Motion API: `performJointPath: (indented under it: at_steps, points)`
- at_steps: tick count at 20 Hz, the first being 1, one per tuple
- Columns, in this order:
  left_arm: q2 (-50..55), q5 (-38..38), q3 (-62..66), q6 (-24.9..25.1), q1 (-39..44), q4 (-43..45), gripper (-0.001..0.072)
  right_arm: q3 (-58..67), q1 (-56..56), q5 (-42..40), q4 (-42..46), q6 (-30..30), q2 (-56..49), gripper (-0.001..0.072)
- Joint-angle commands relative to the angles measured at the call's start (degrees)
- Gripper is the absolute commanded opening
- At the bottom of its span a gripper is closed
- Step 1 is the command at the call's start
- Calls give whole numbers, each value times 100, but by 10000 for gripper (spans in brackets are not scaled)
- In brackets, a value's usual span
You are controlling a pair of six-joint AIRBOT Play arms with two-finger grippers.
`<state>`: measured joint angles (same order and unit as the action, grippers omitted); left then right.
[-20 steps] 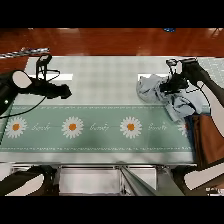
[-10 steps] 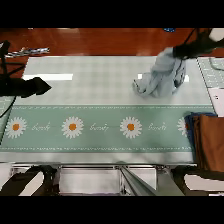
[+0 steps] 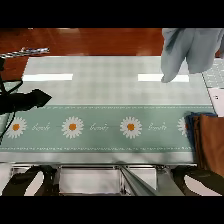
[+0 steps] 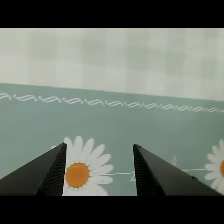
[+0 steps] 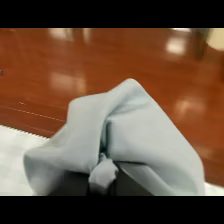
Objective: Fold the shirts.
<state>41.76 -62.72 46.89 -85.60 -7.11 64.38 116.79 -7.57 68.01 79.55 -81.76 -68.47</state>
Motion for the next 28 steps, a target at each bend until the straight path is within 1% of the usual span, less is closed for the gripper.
performJointPath:
  at_steps: [1,6,8,11,14,17,18,19,20,21,24,26,28]
  points:
    - [-46,343,-63,-229,-7,-291,508,50,-909,258,-85,149,227,29]
    - [-46,313,-66,-212,-11,-291,508,-990,-2253,170,-168,-280,98,29]
    - [-46,251,-76,-214,-9,-293,508,-1624,-2667,-66,-413,-321,-44,29]
    - [-44,68,-175,-212,122,-293,508,-2743,-3217,-619,-409,-514,-457,28]
    - [-44,55,-533,-214,468,-295,508,-3412,-3322,-1073,-415,-870,-1119,29]
    - [-44,74,-994,-214,911,-295,508,-3550,-3318,-986,33,-1287,-1897,30]
    - [-42,81,-1126,-214,1036,-293,508,-3550,-3311,-918,55,-1379,-2109,34]
    - [-33,118,-1239,-214,1141,-293,508,-3550,-3279,-894,24,-1471,-2247,127]
    - [-31,175,-1325,-212,1224,-291,508,-3543,-3241,-859,2,-1545,-2315,372]
    - [-31,278,-1375,-210,1268,-284,508,-3495,-3163,-785,11,-1480,-2302,408]
    - [-28,328,-1213,22,1158,-33,508,-2907,-2465,-114,83,-1095,-1969,408]
    - [-28,197,-1001,22,717,26,508,-2669,-1624,57,306,-1056,-1445,408]
    - [-26,-11,-1016,-57,214,-22,508,-2881,-501,114,385,-1185,-835,407]
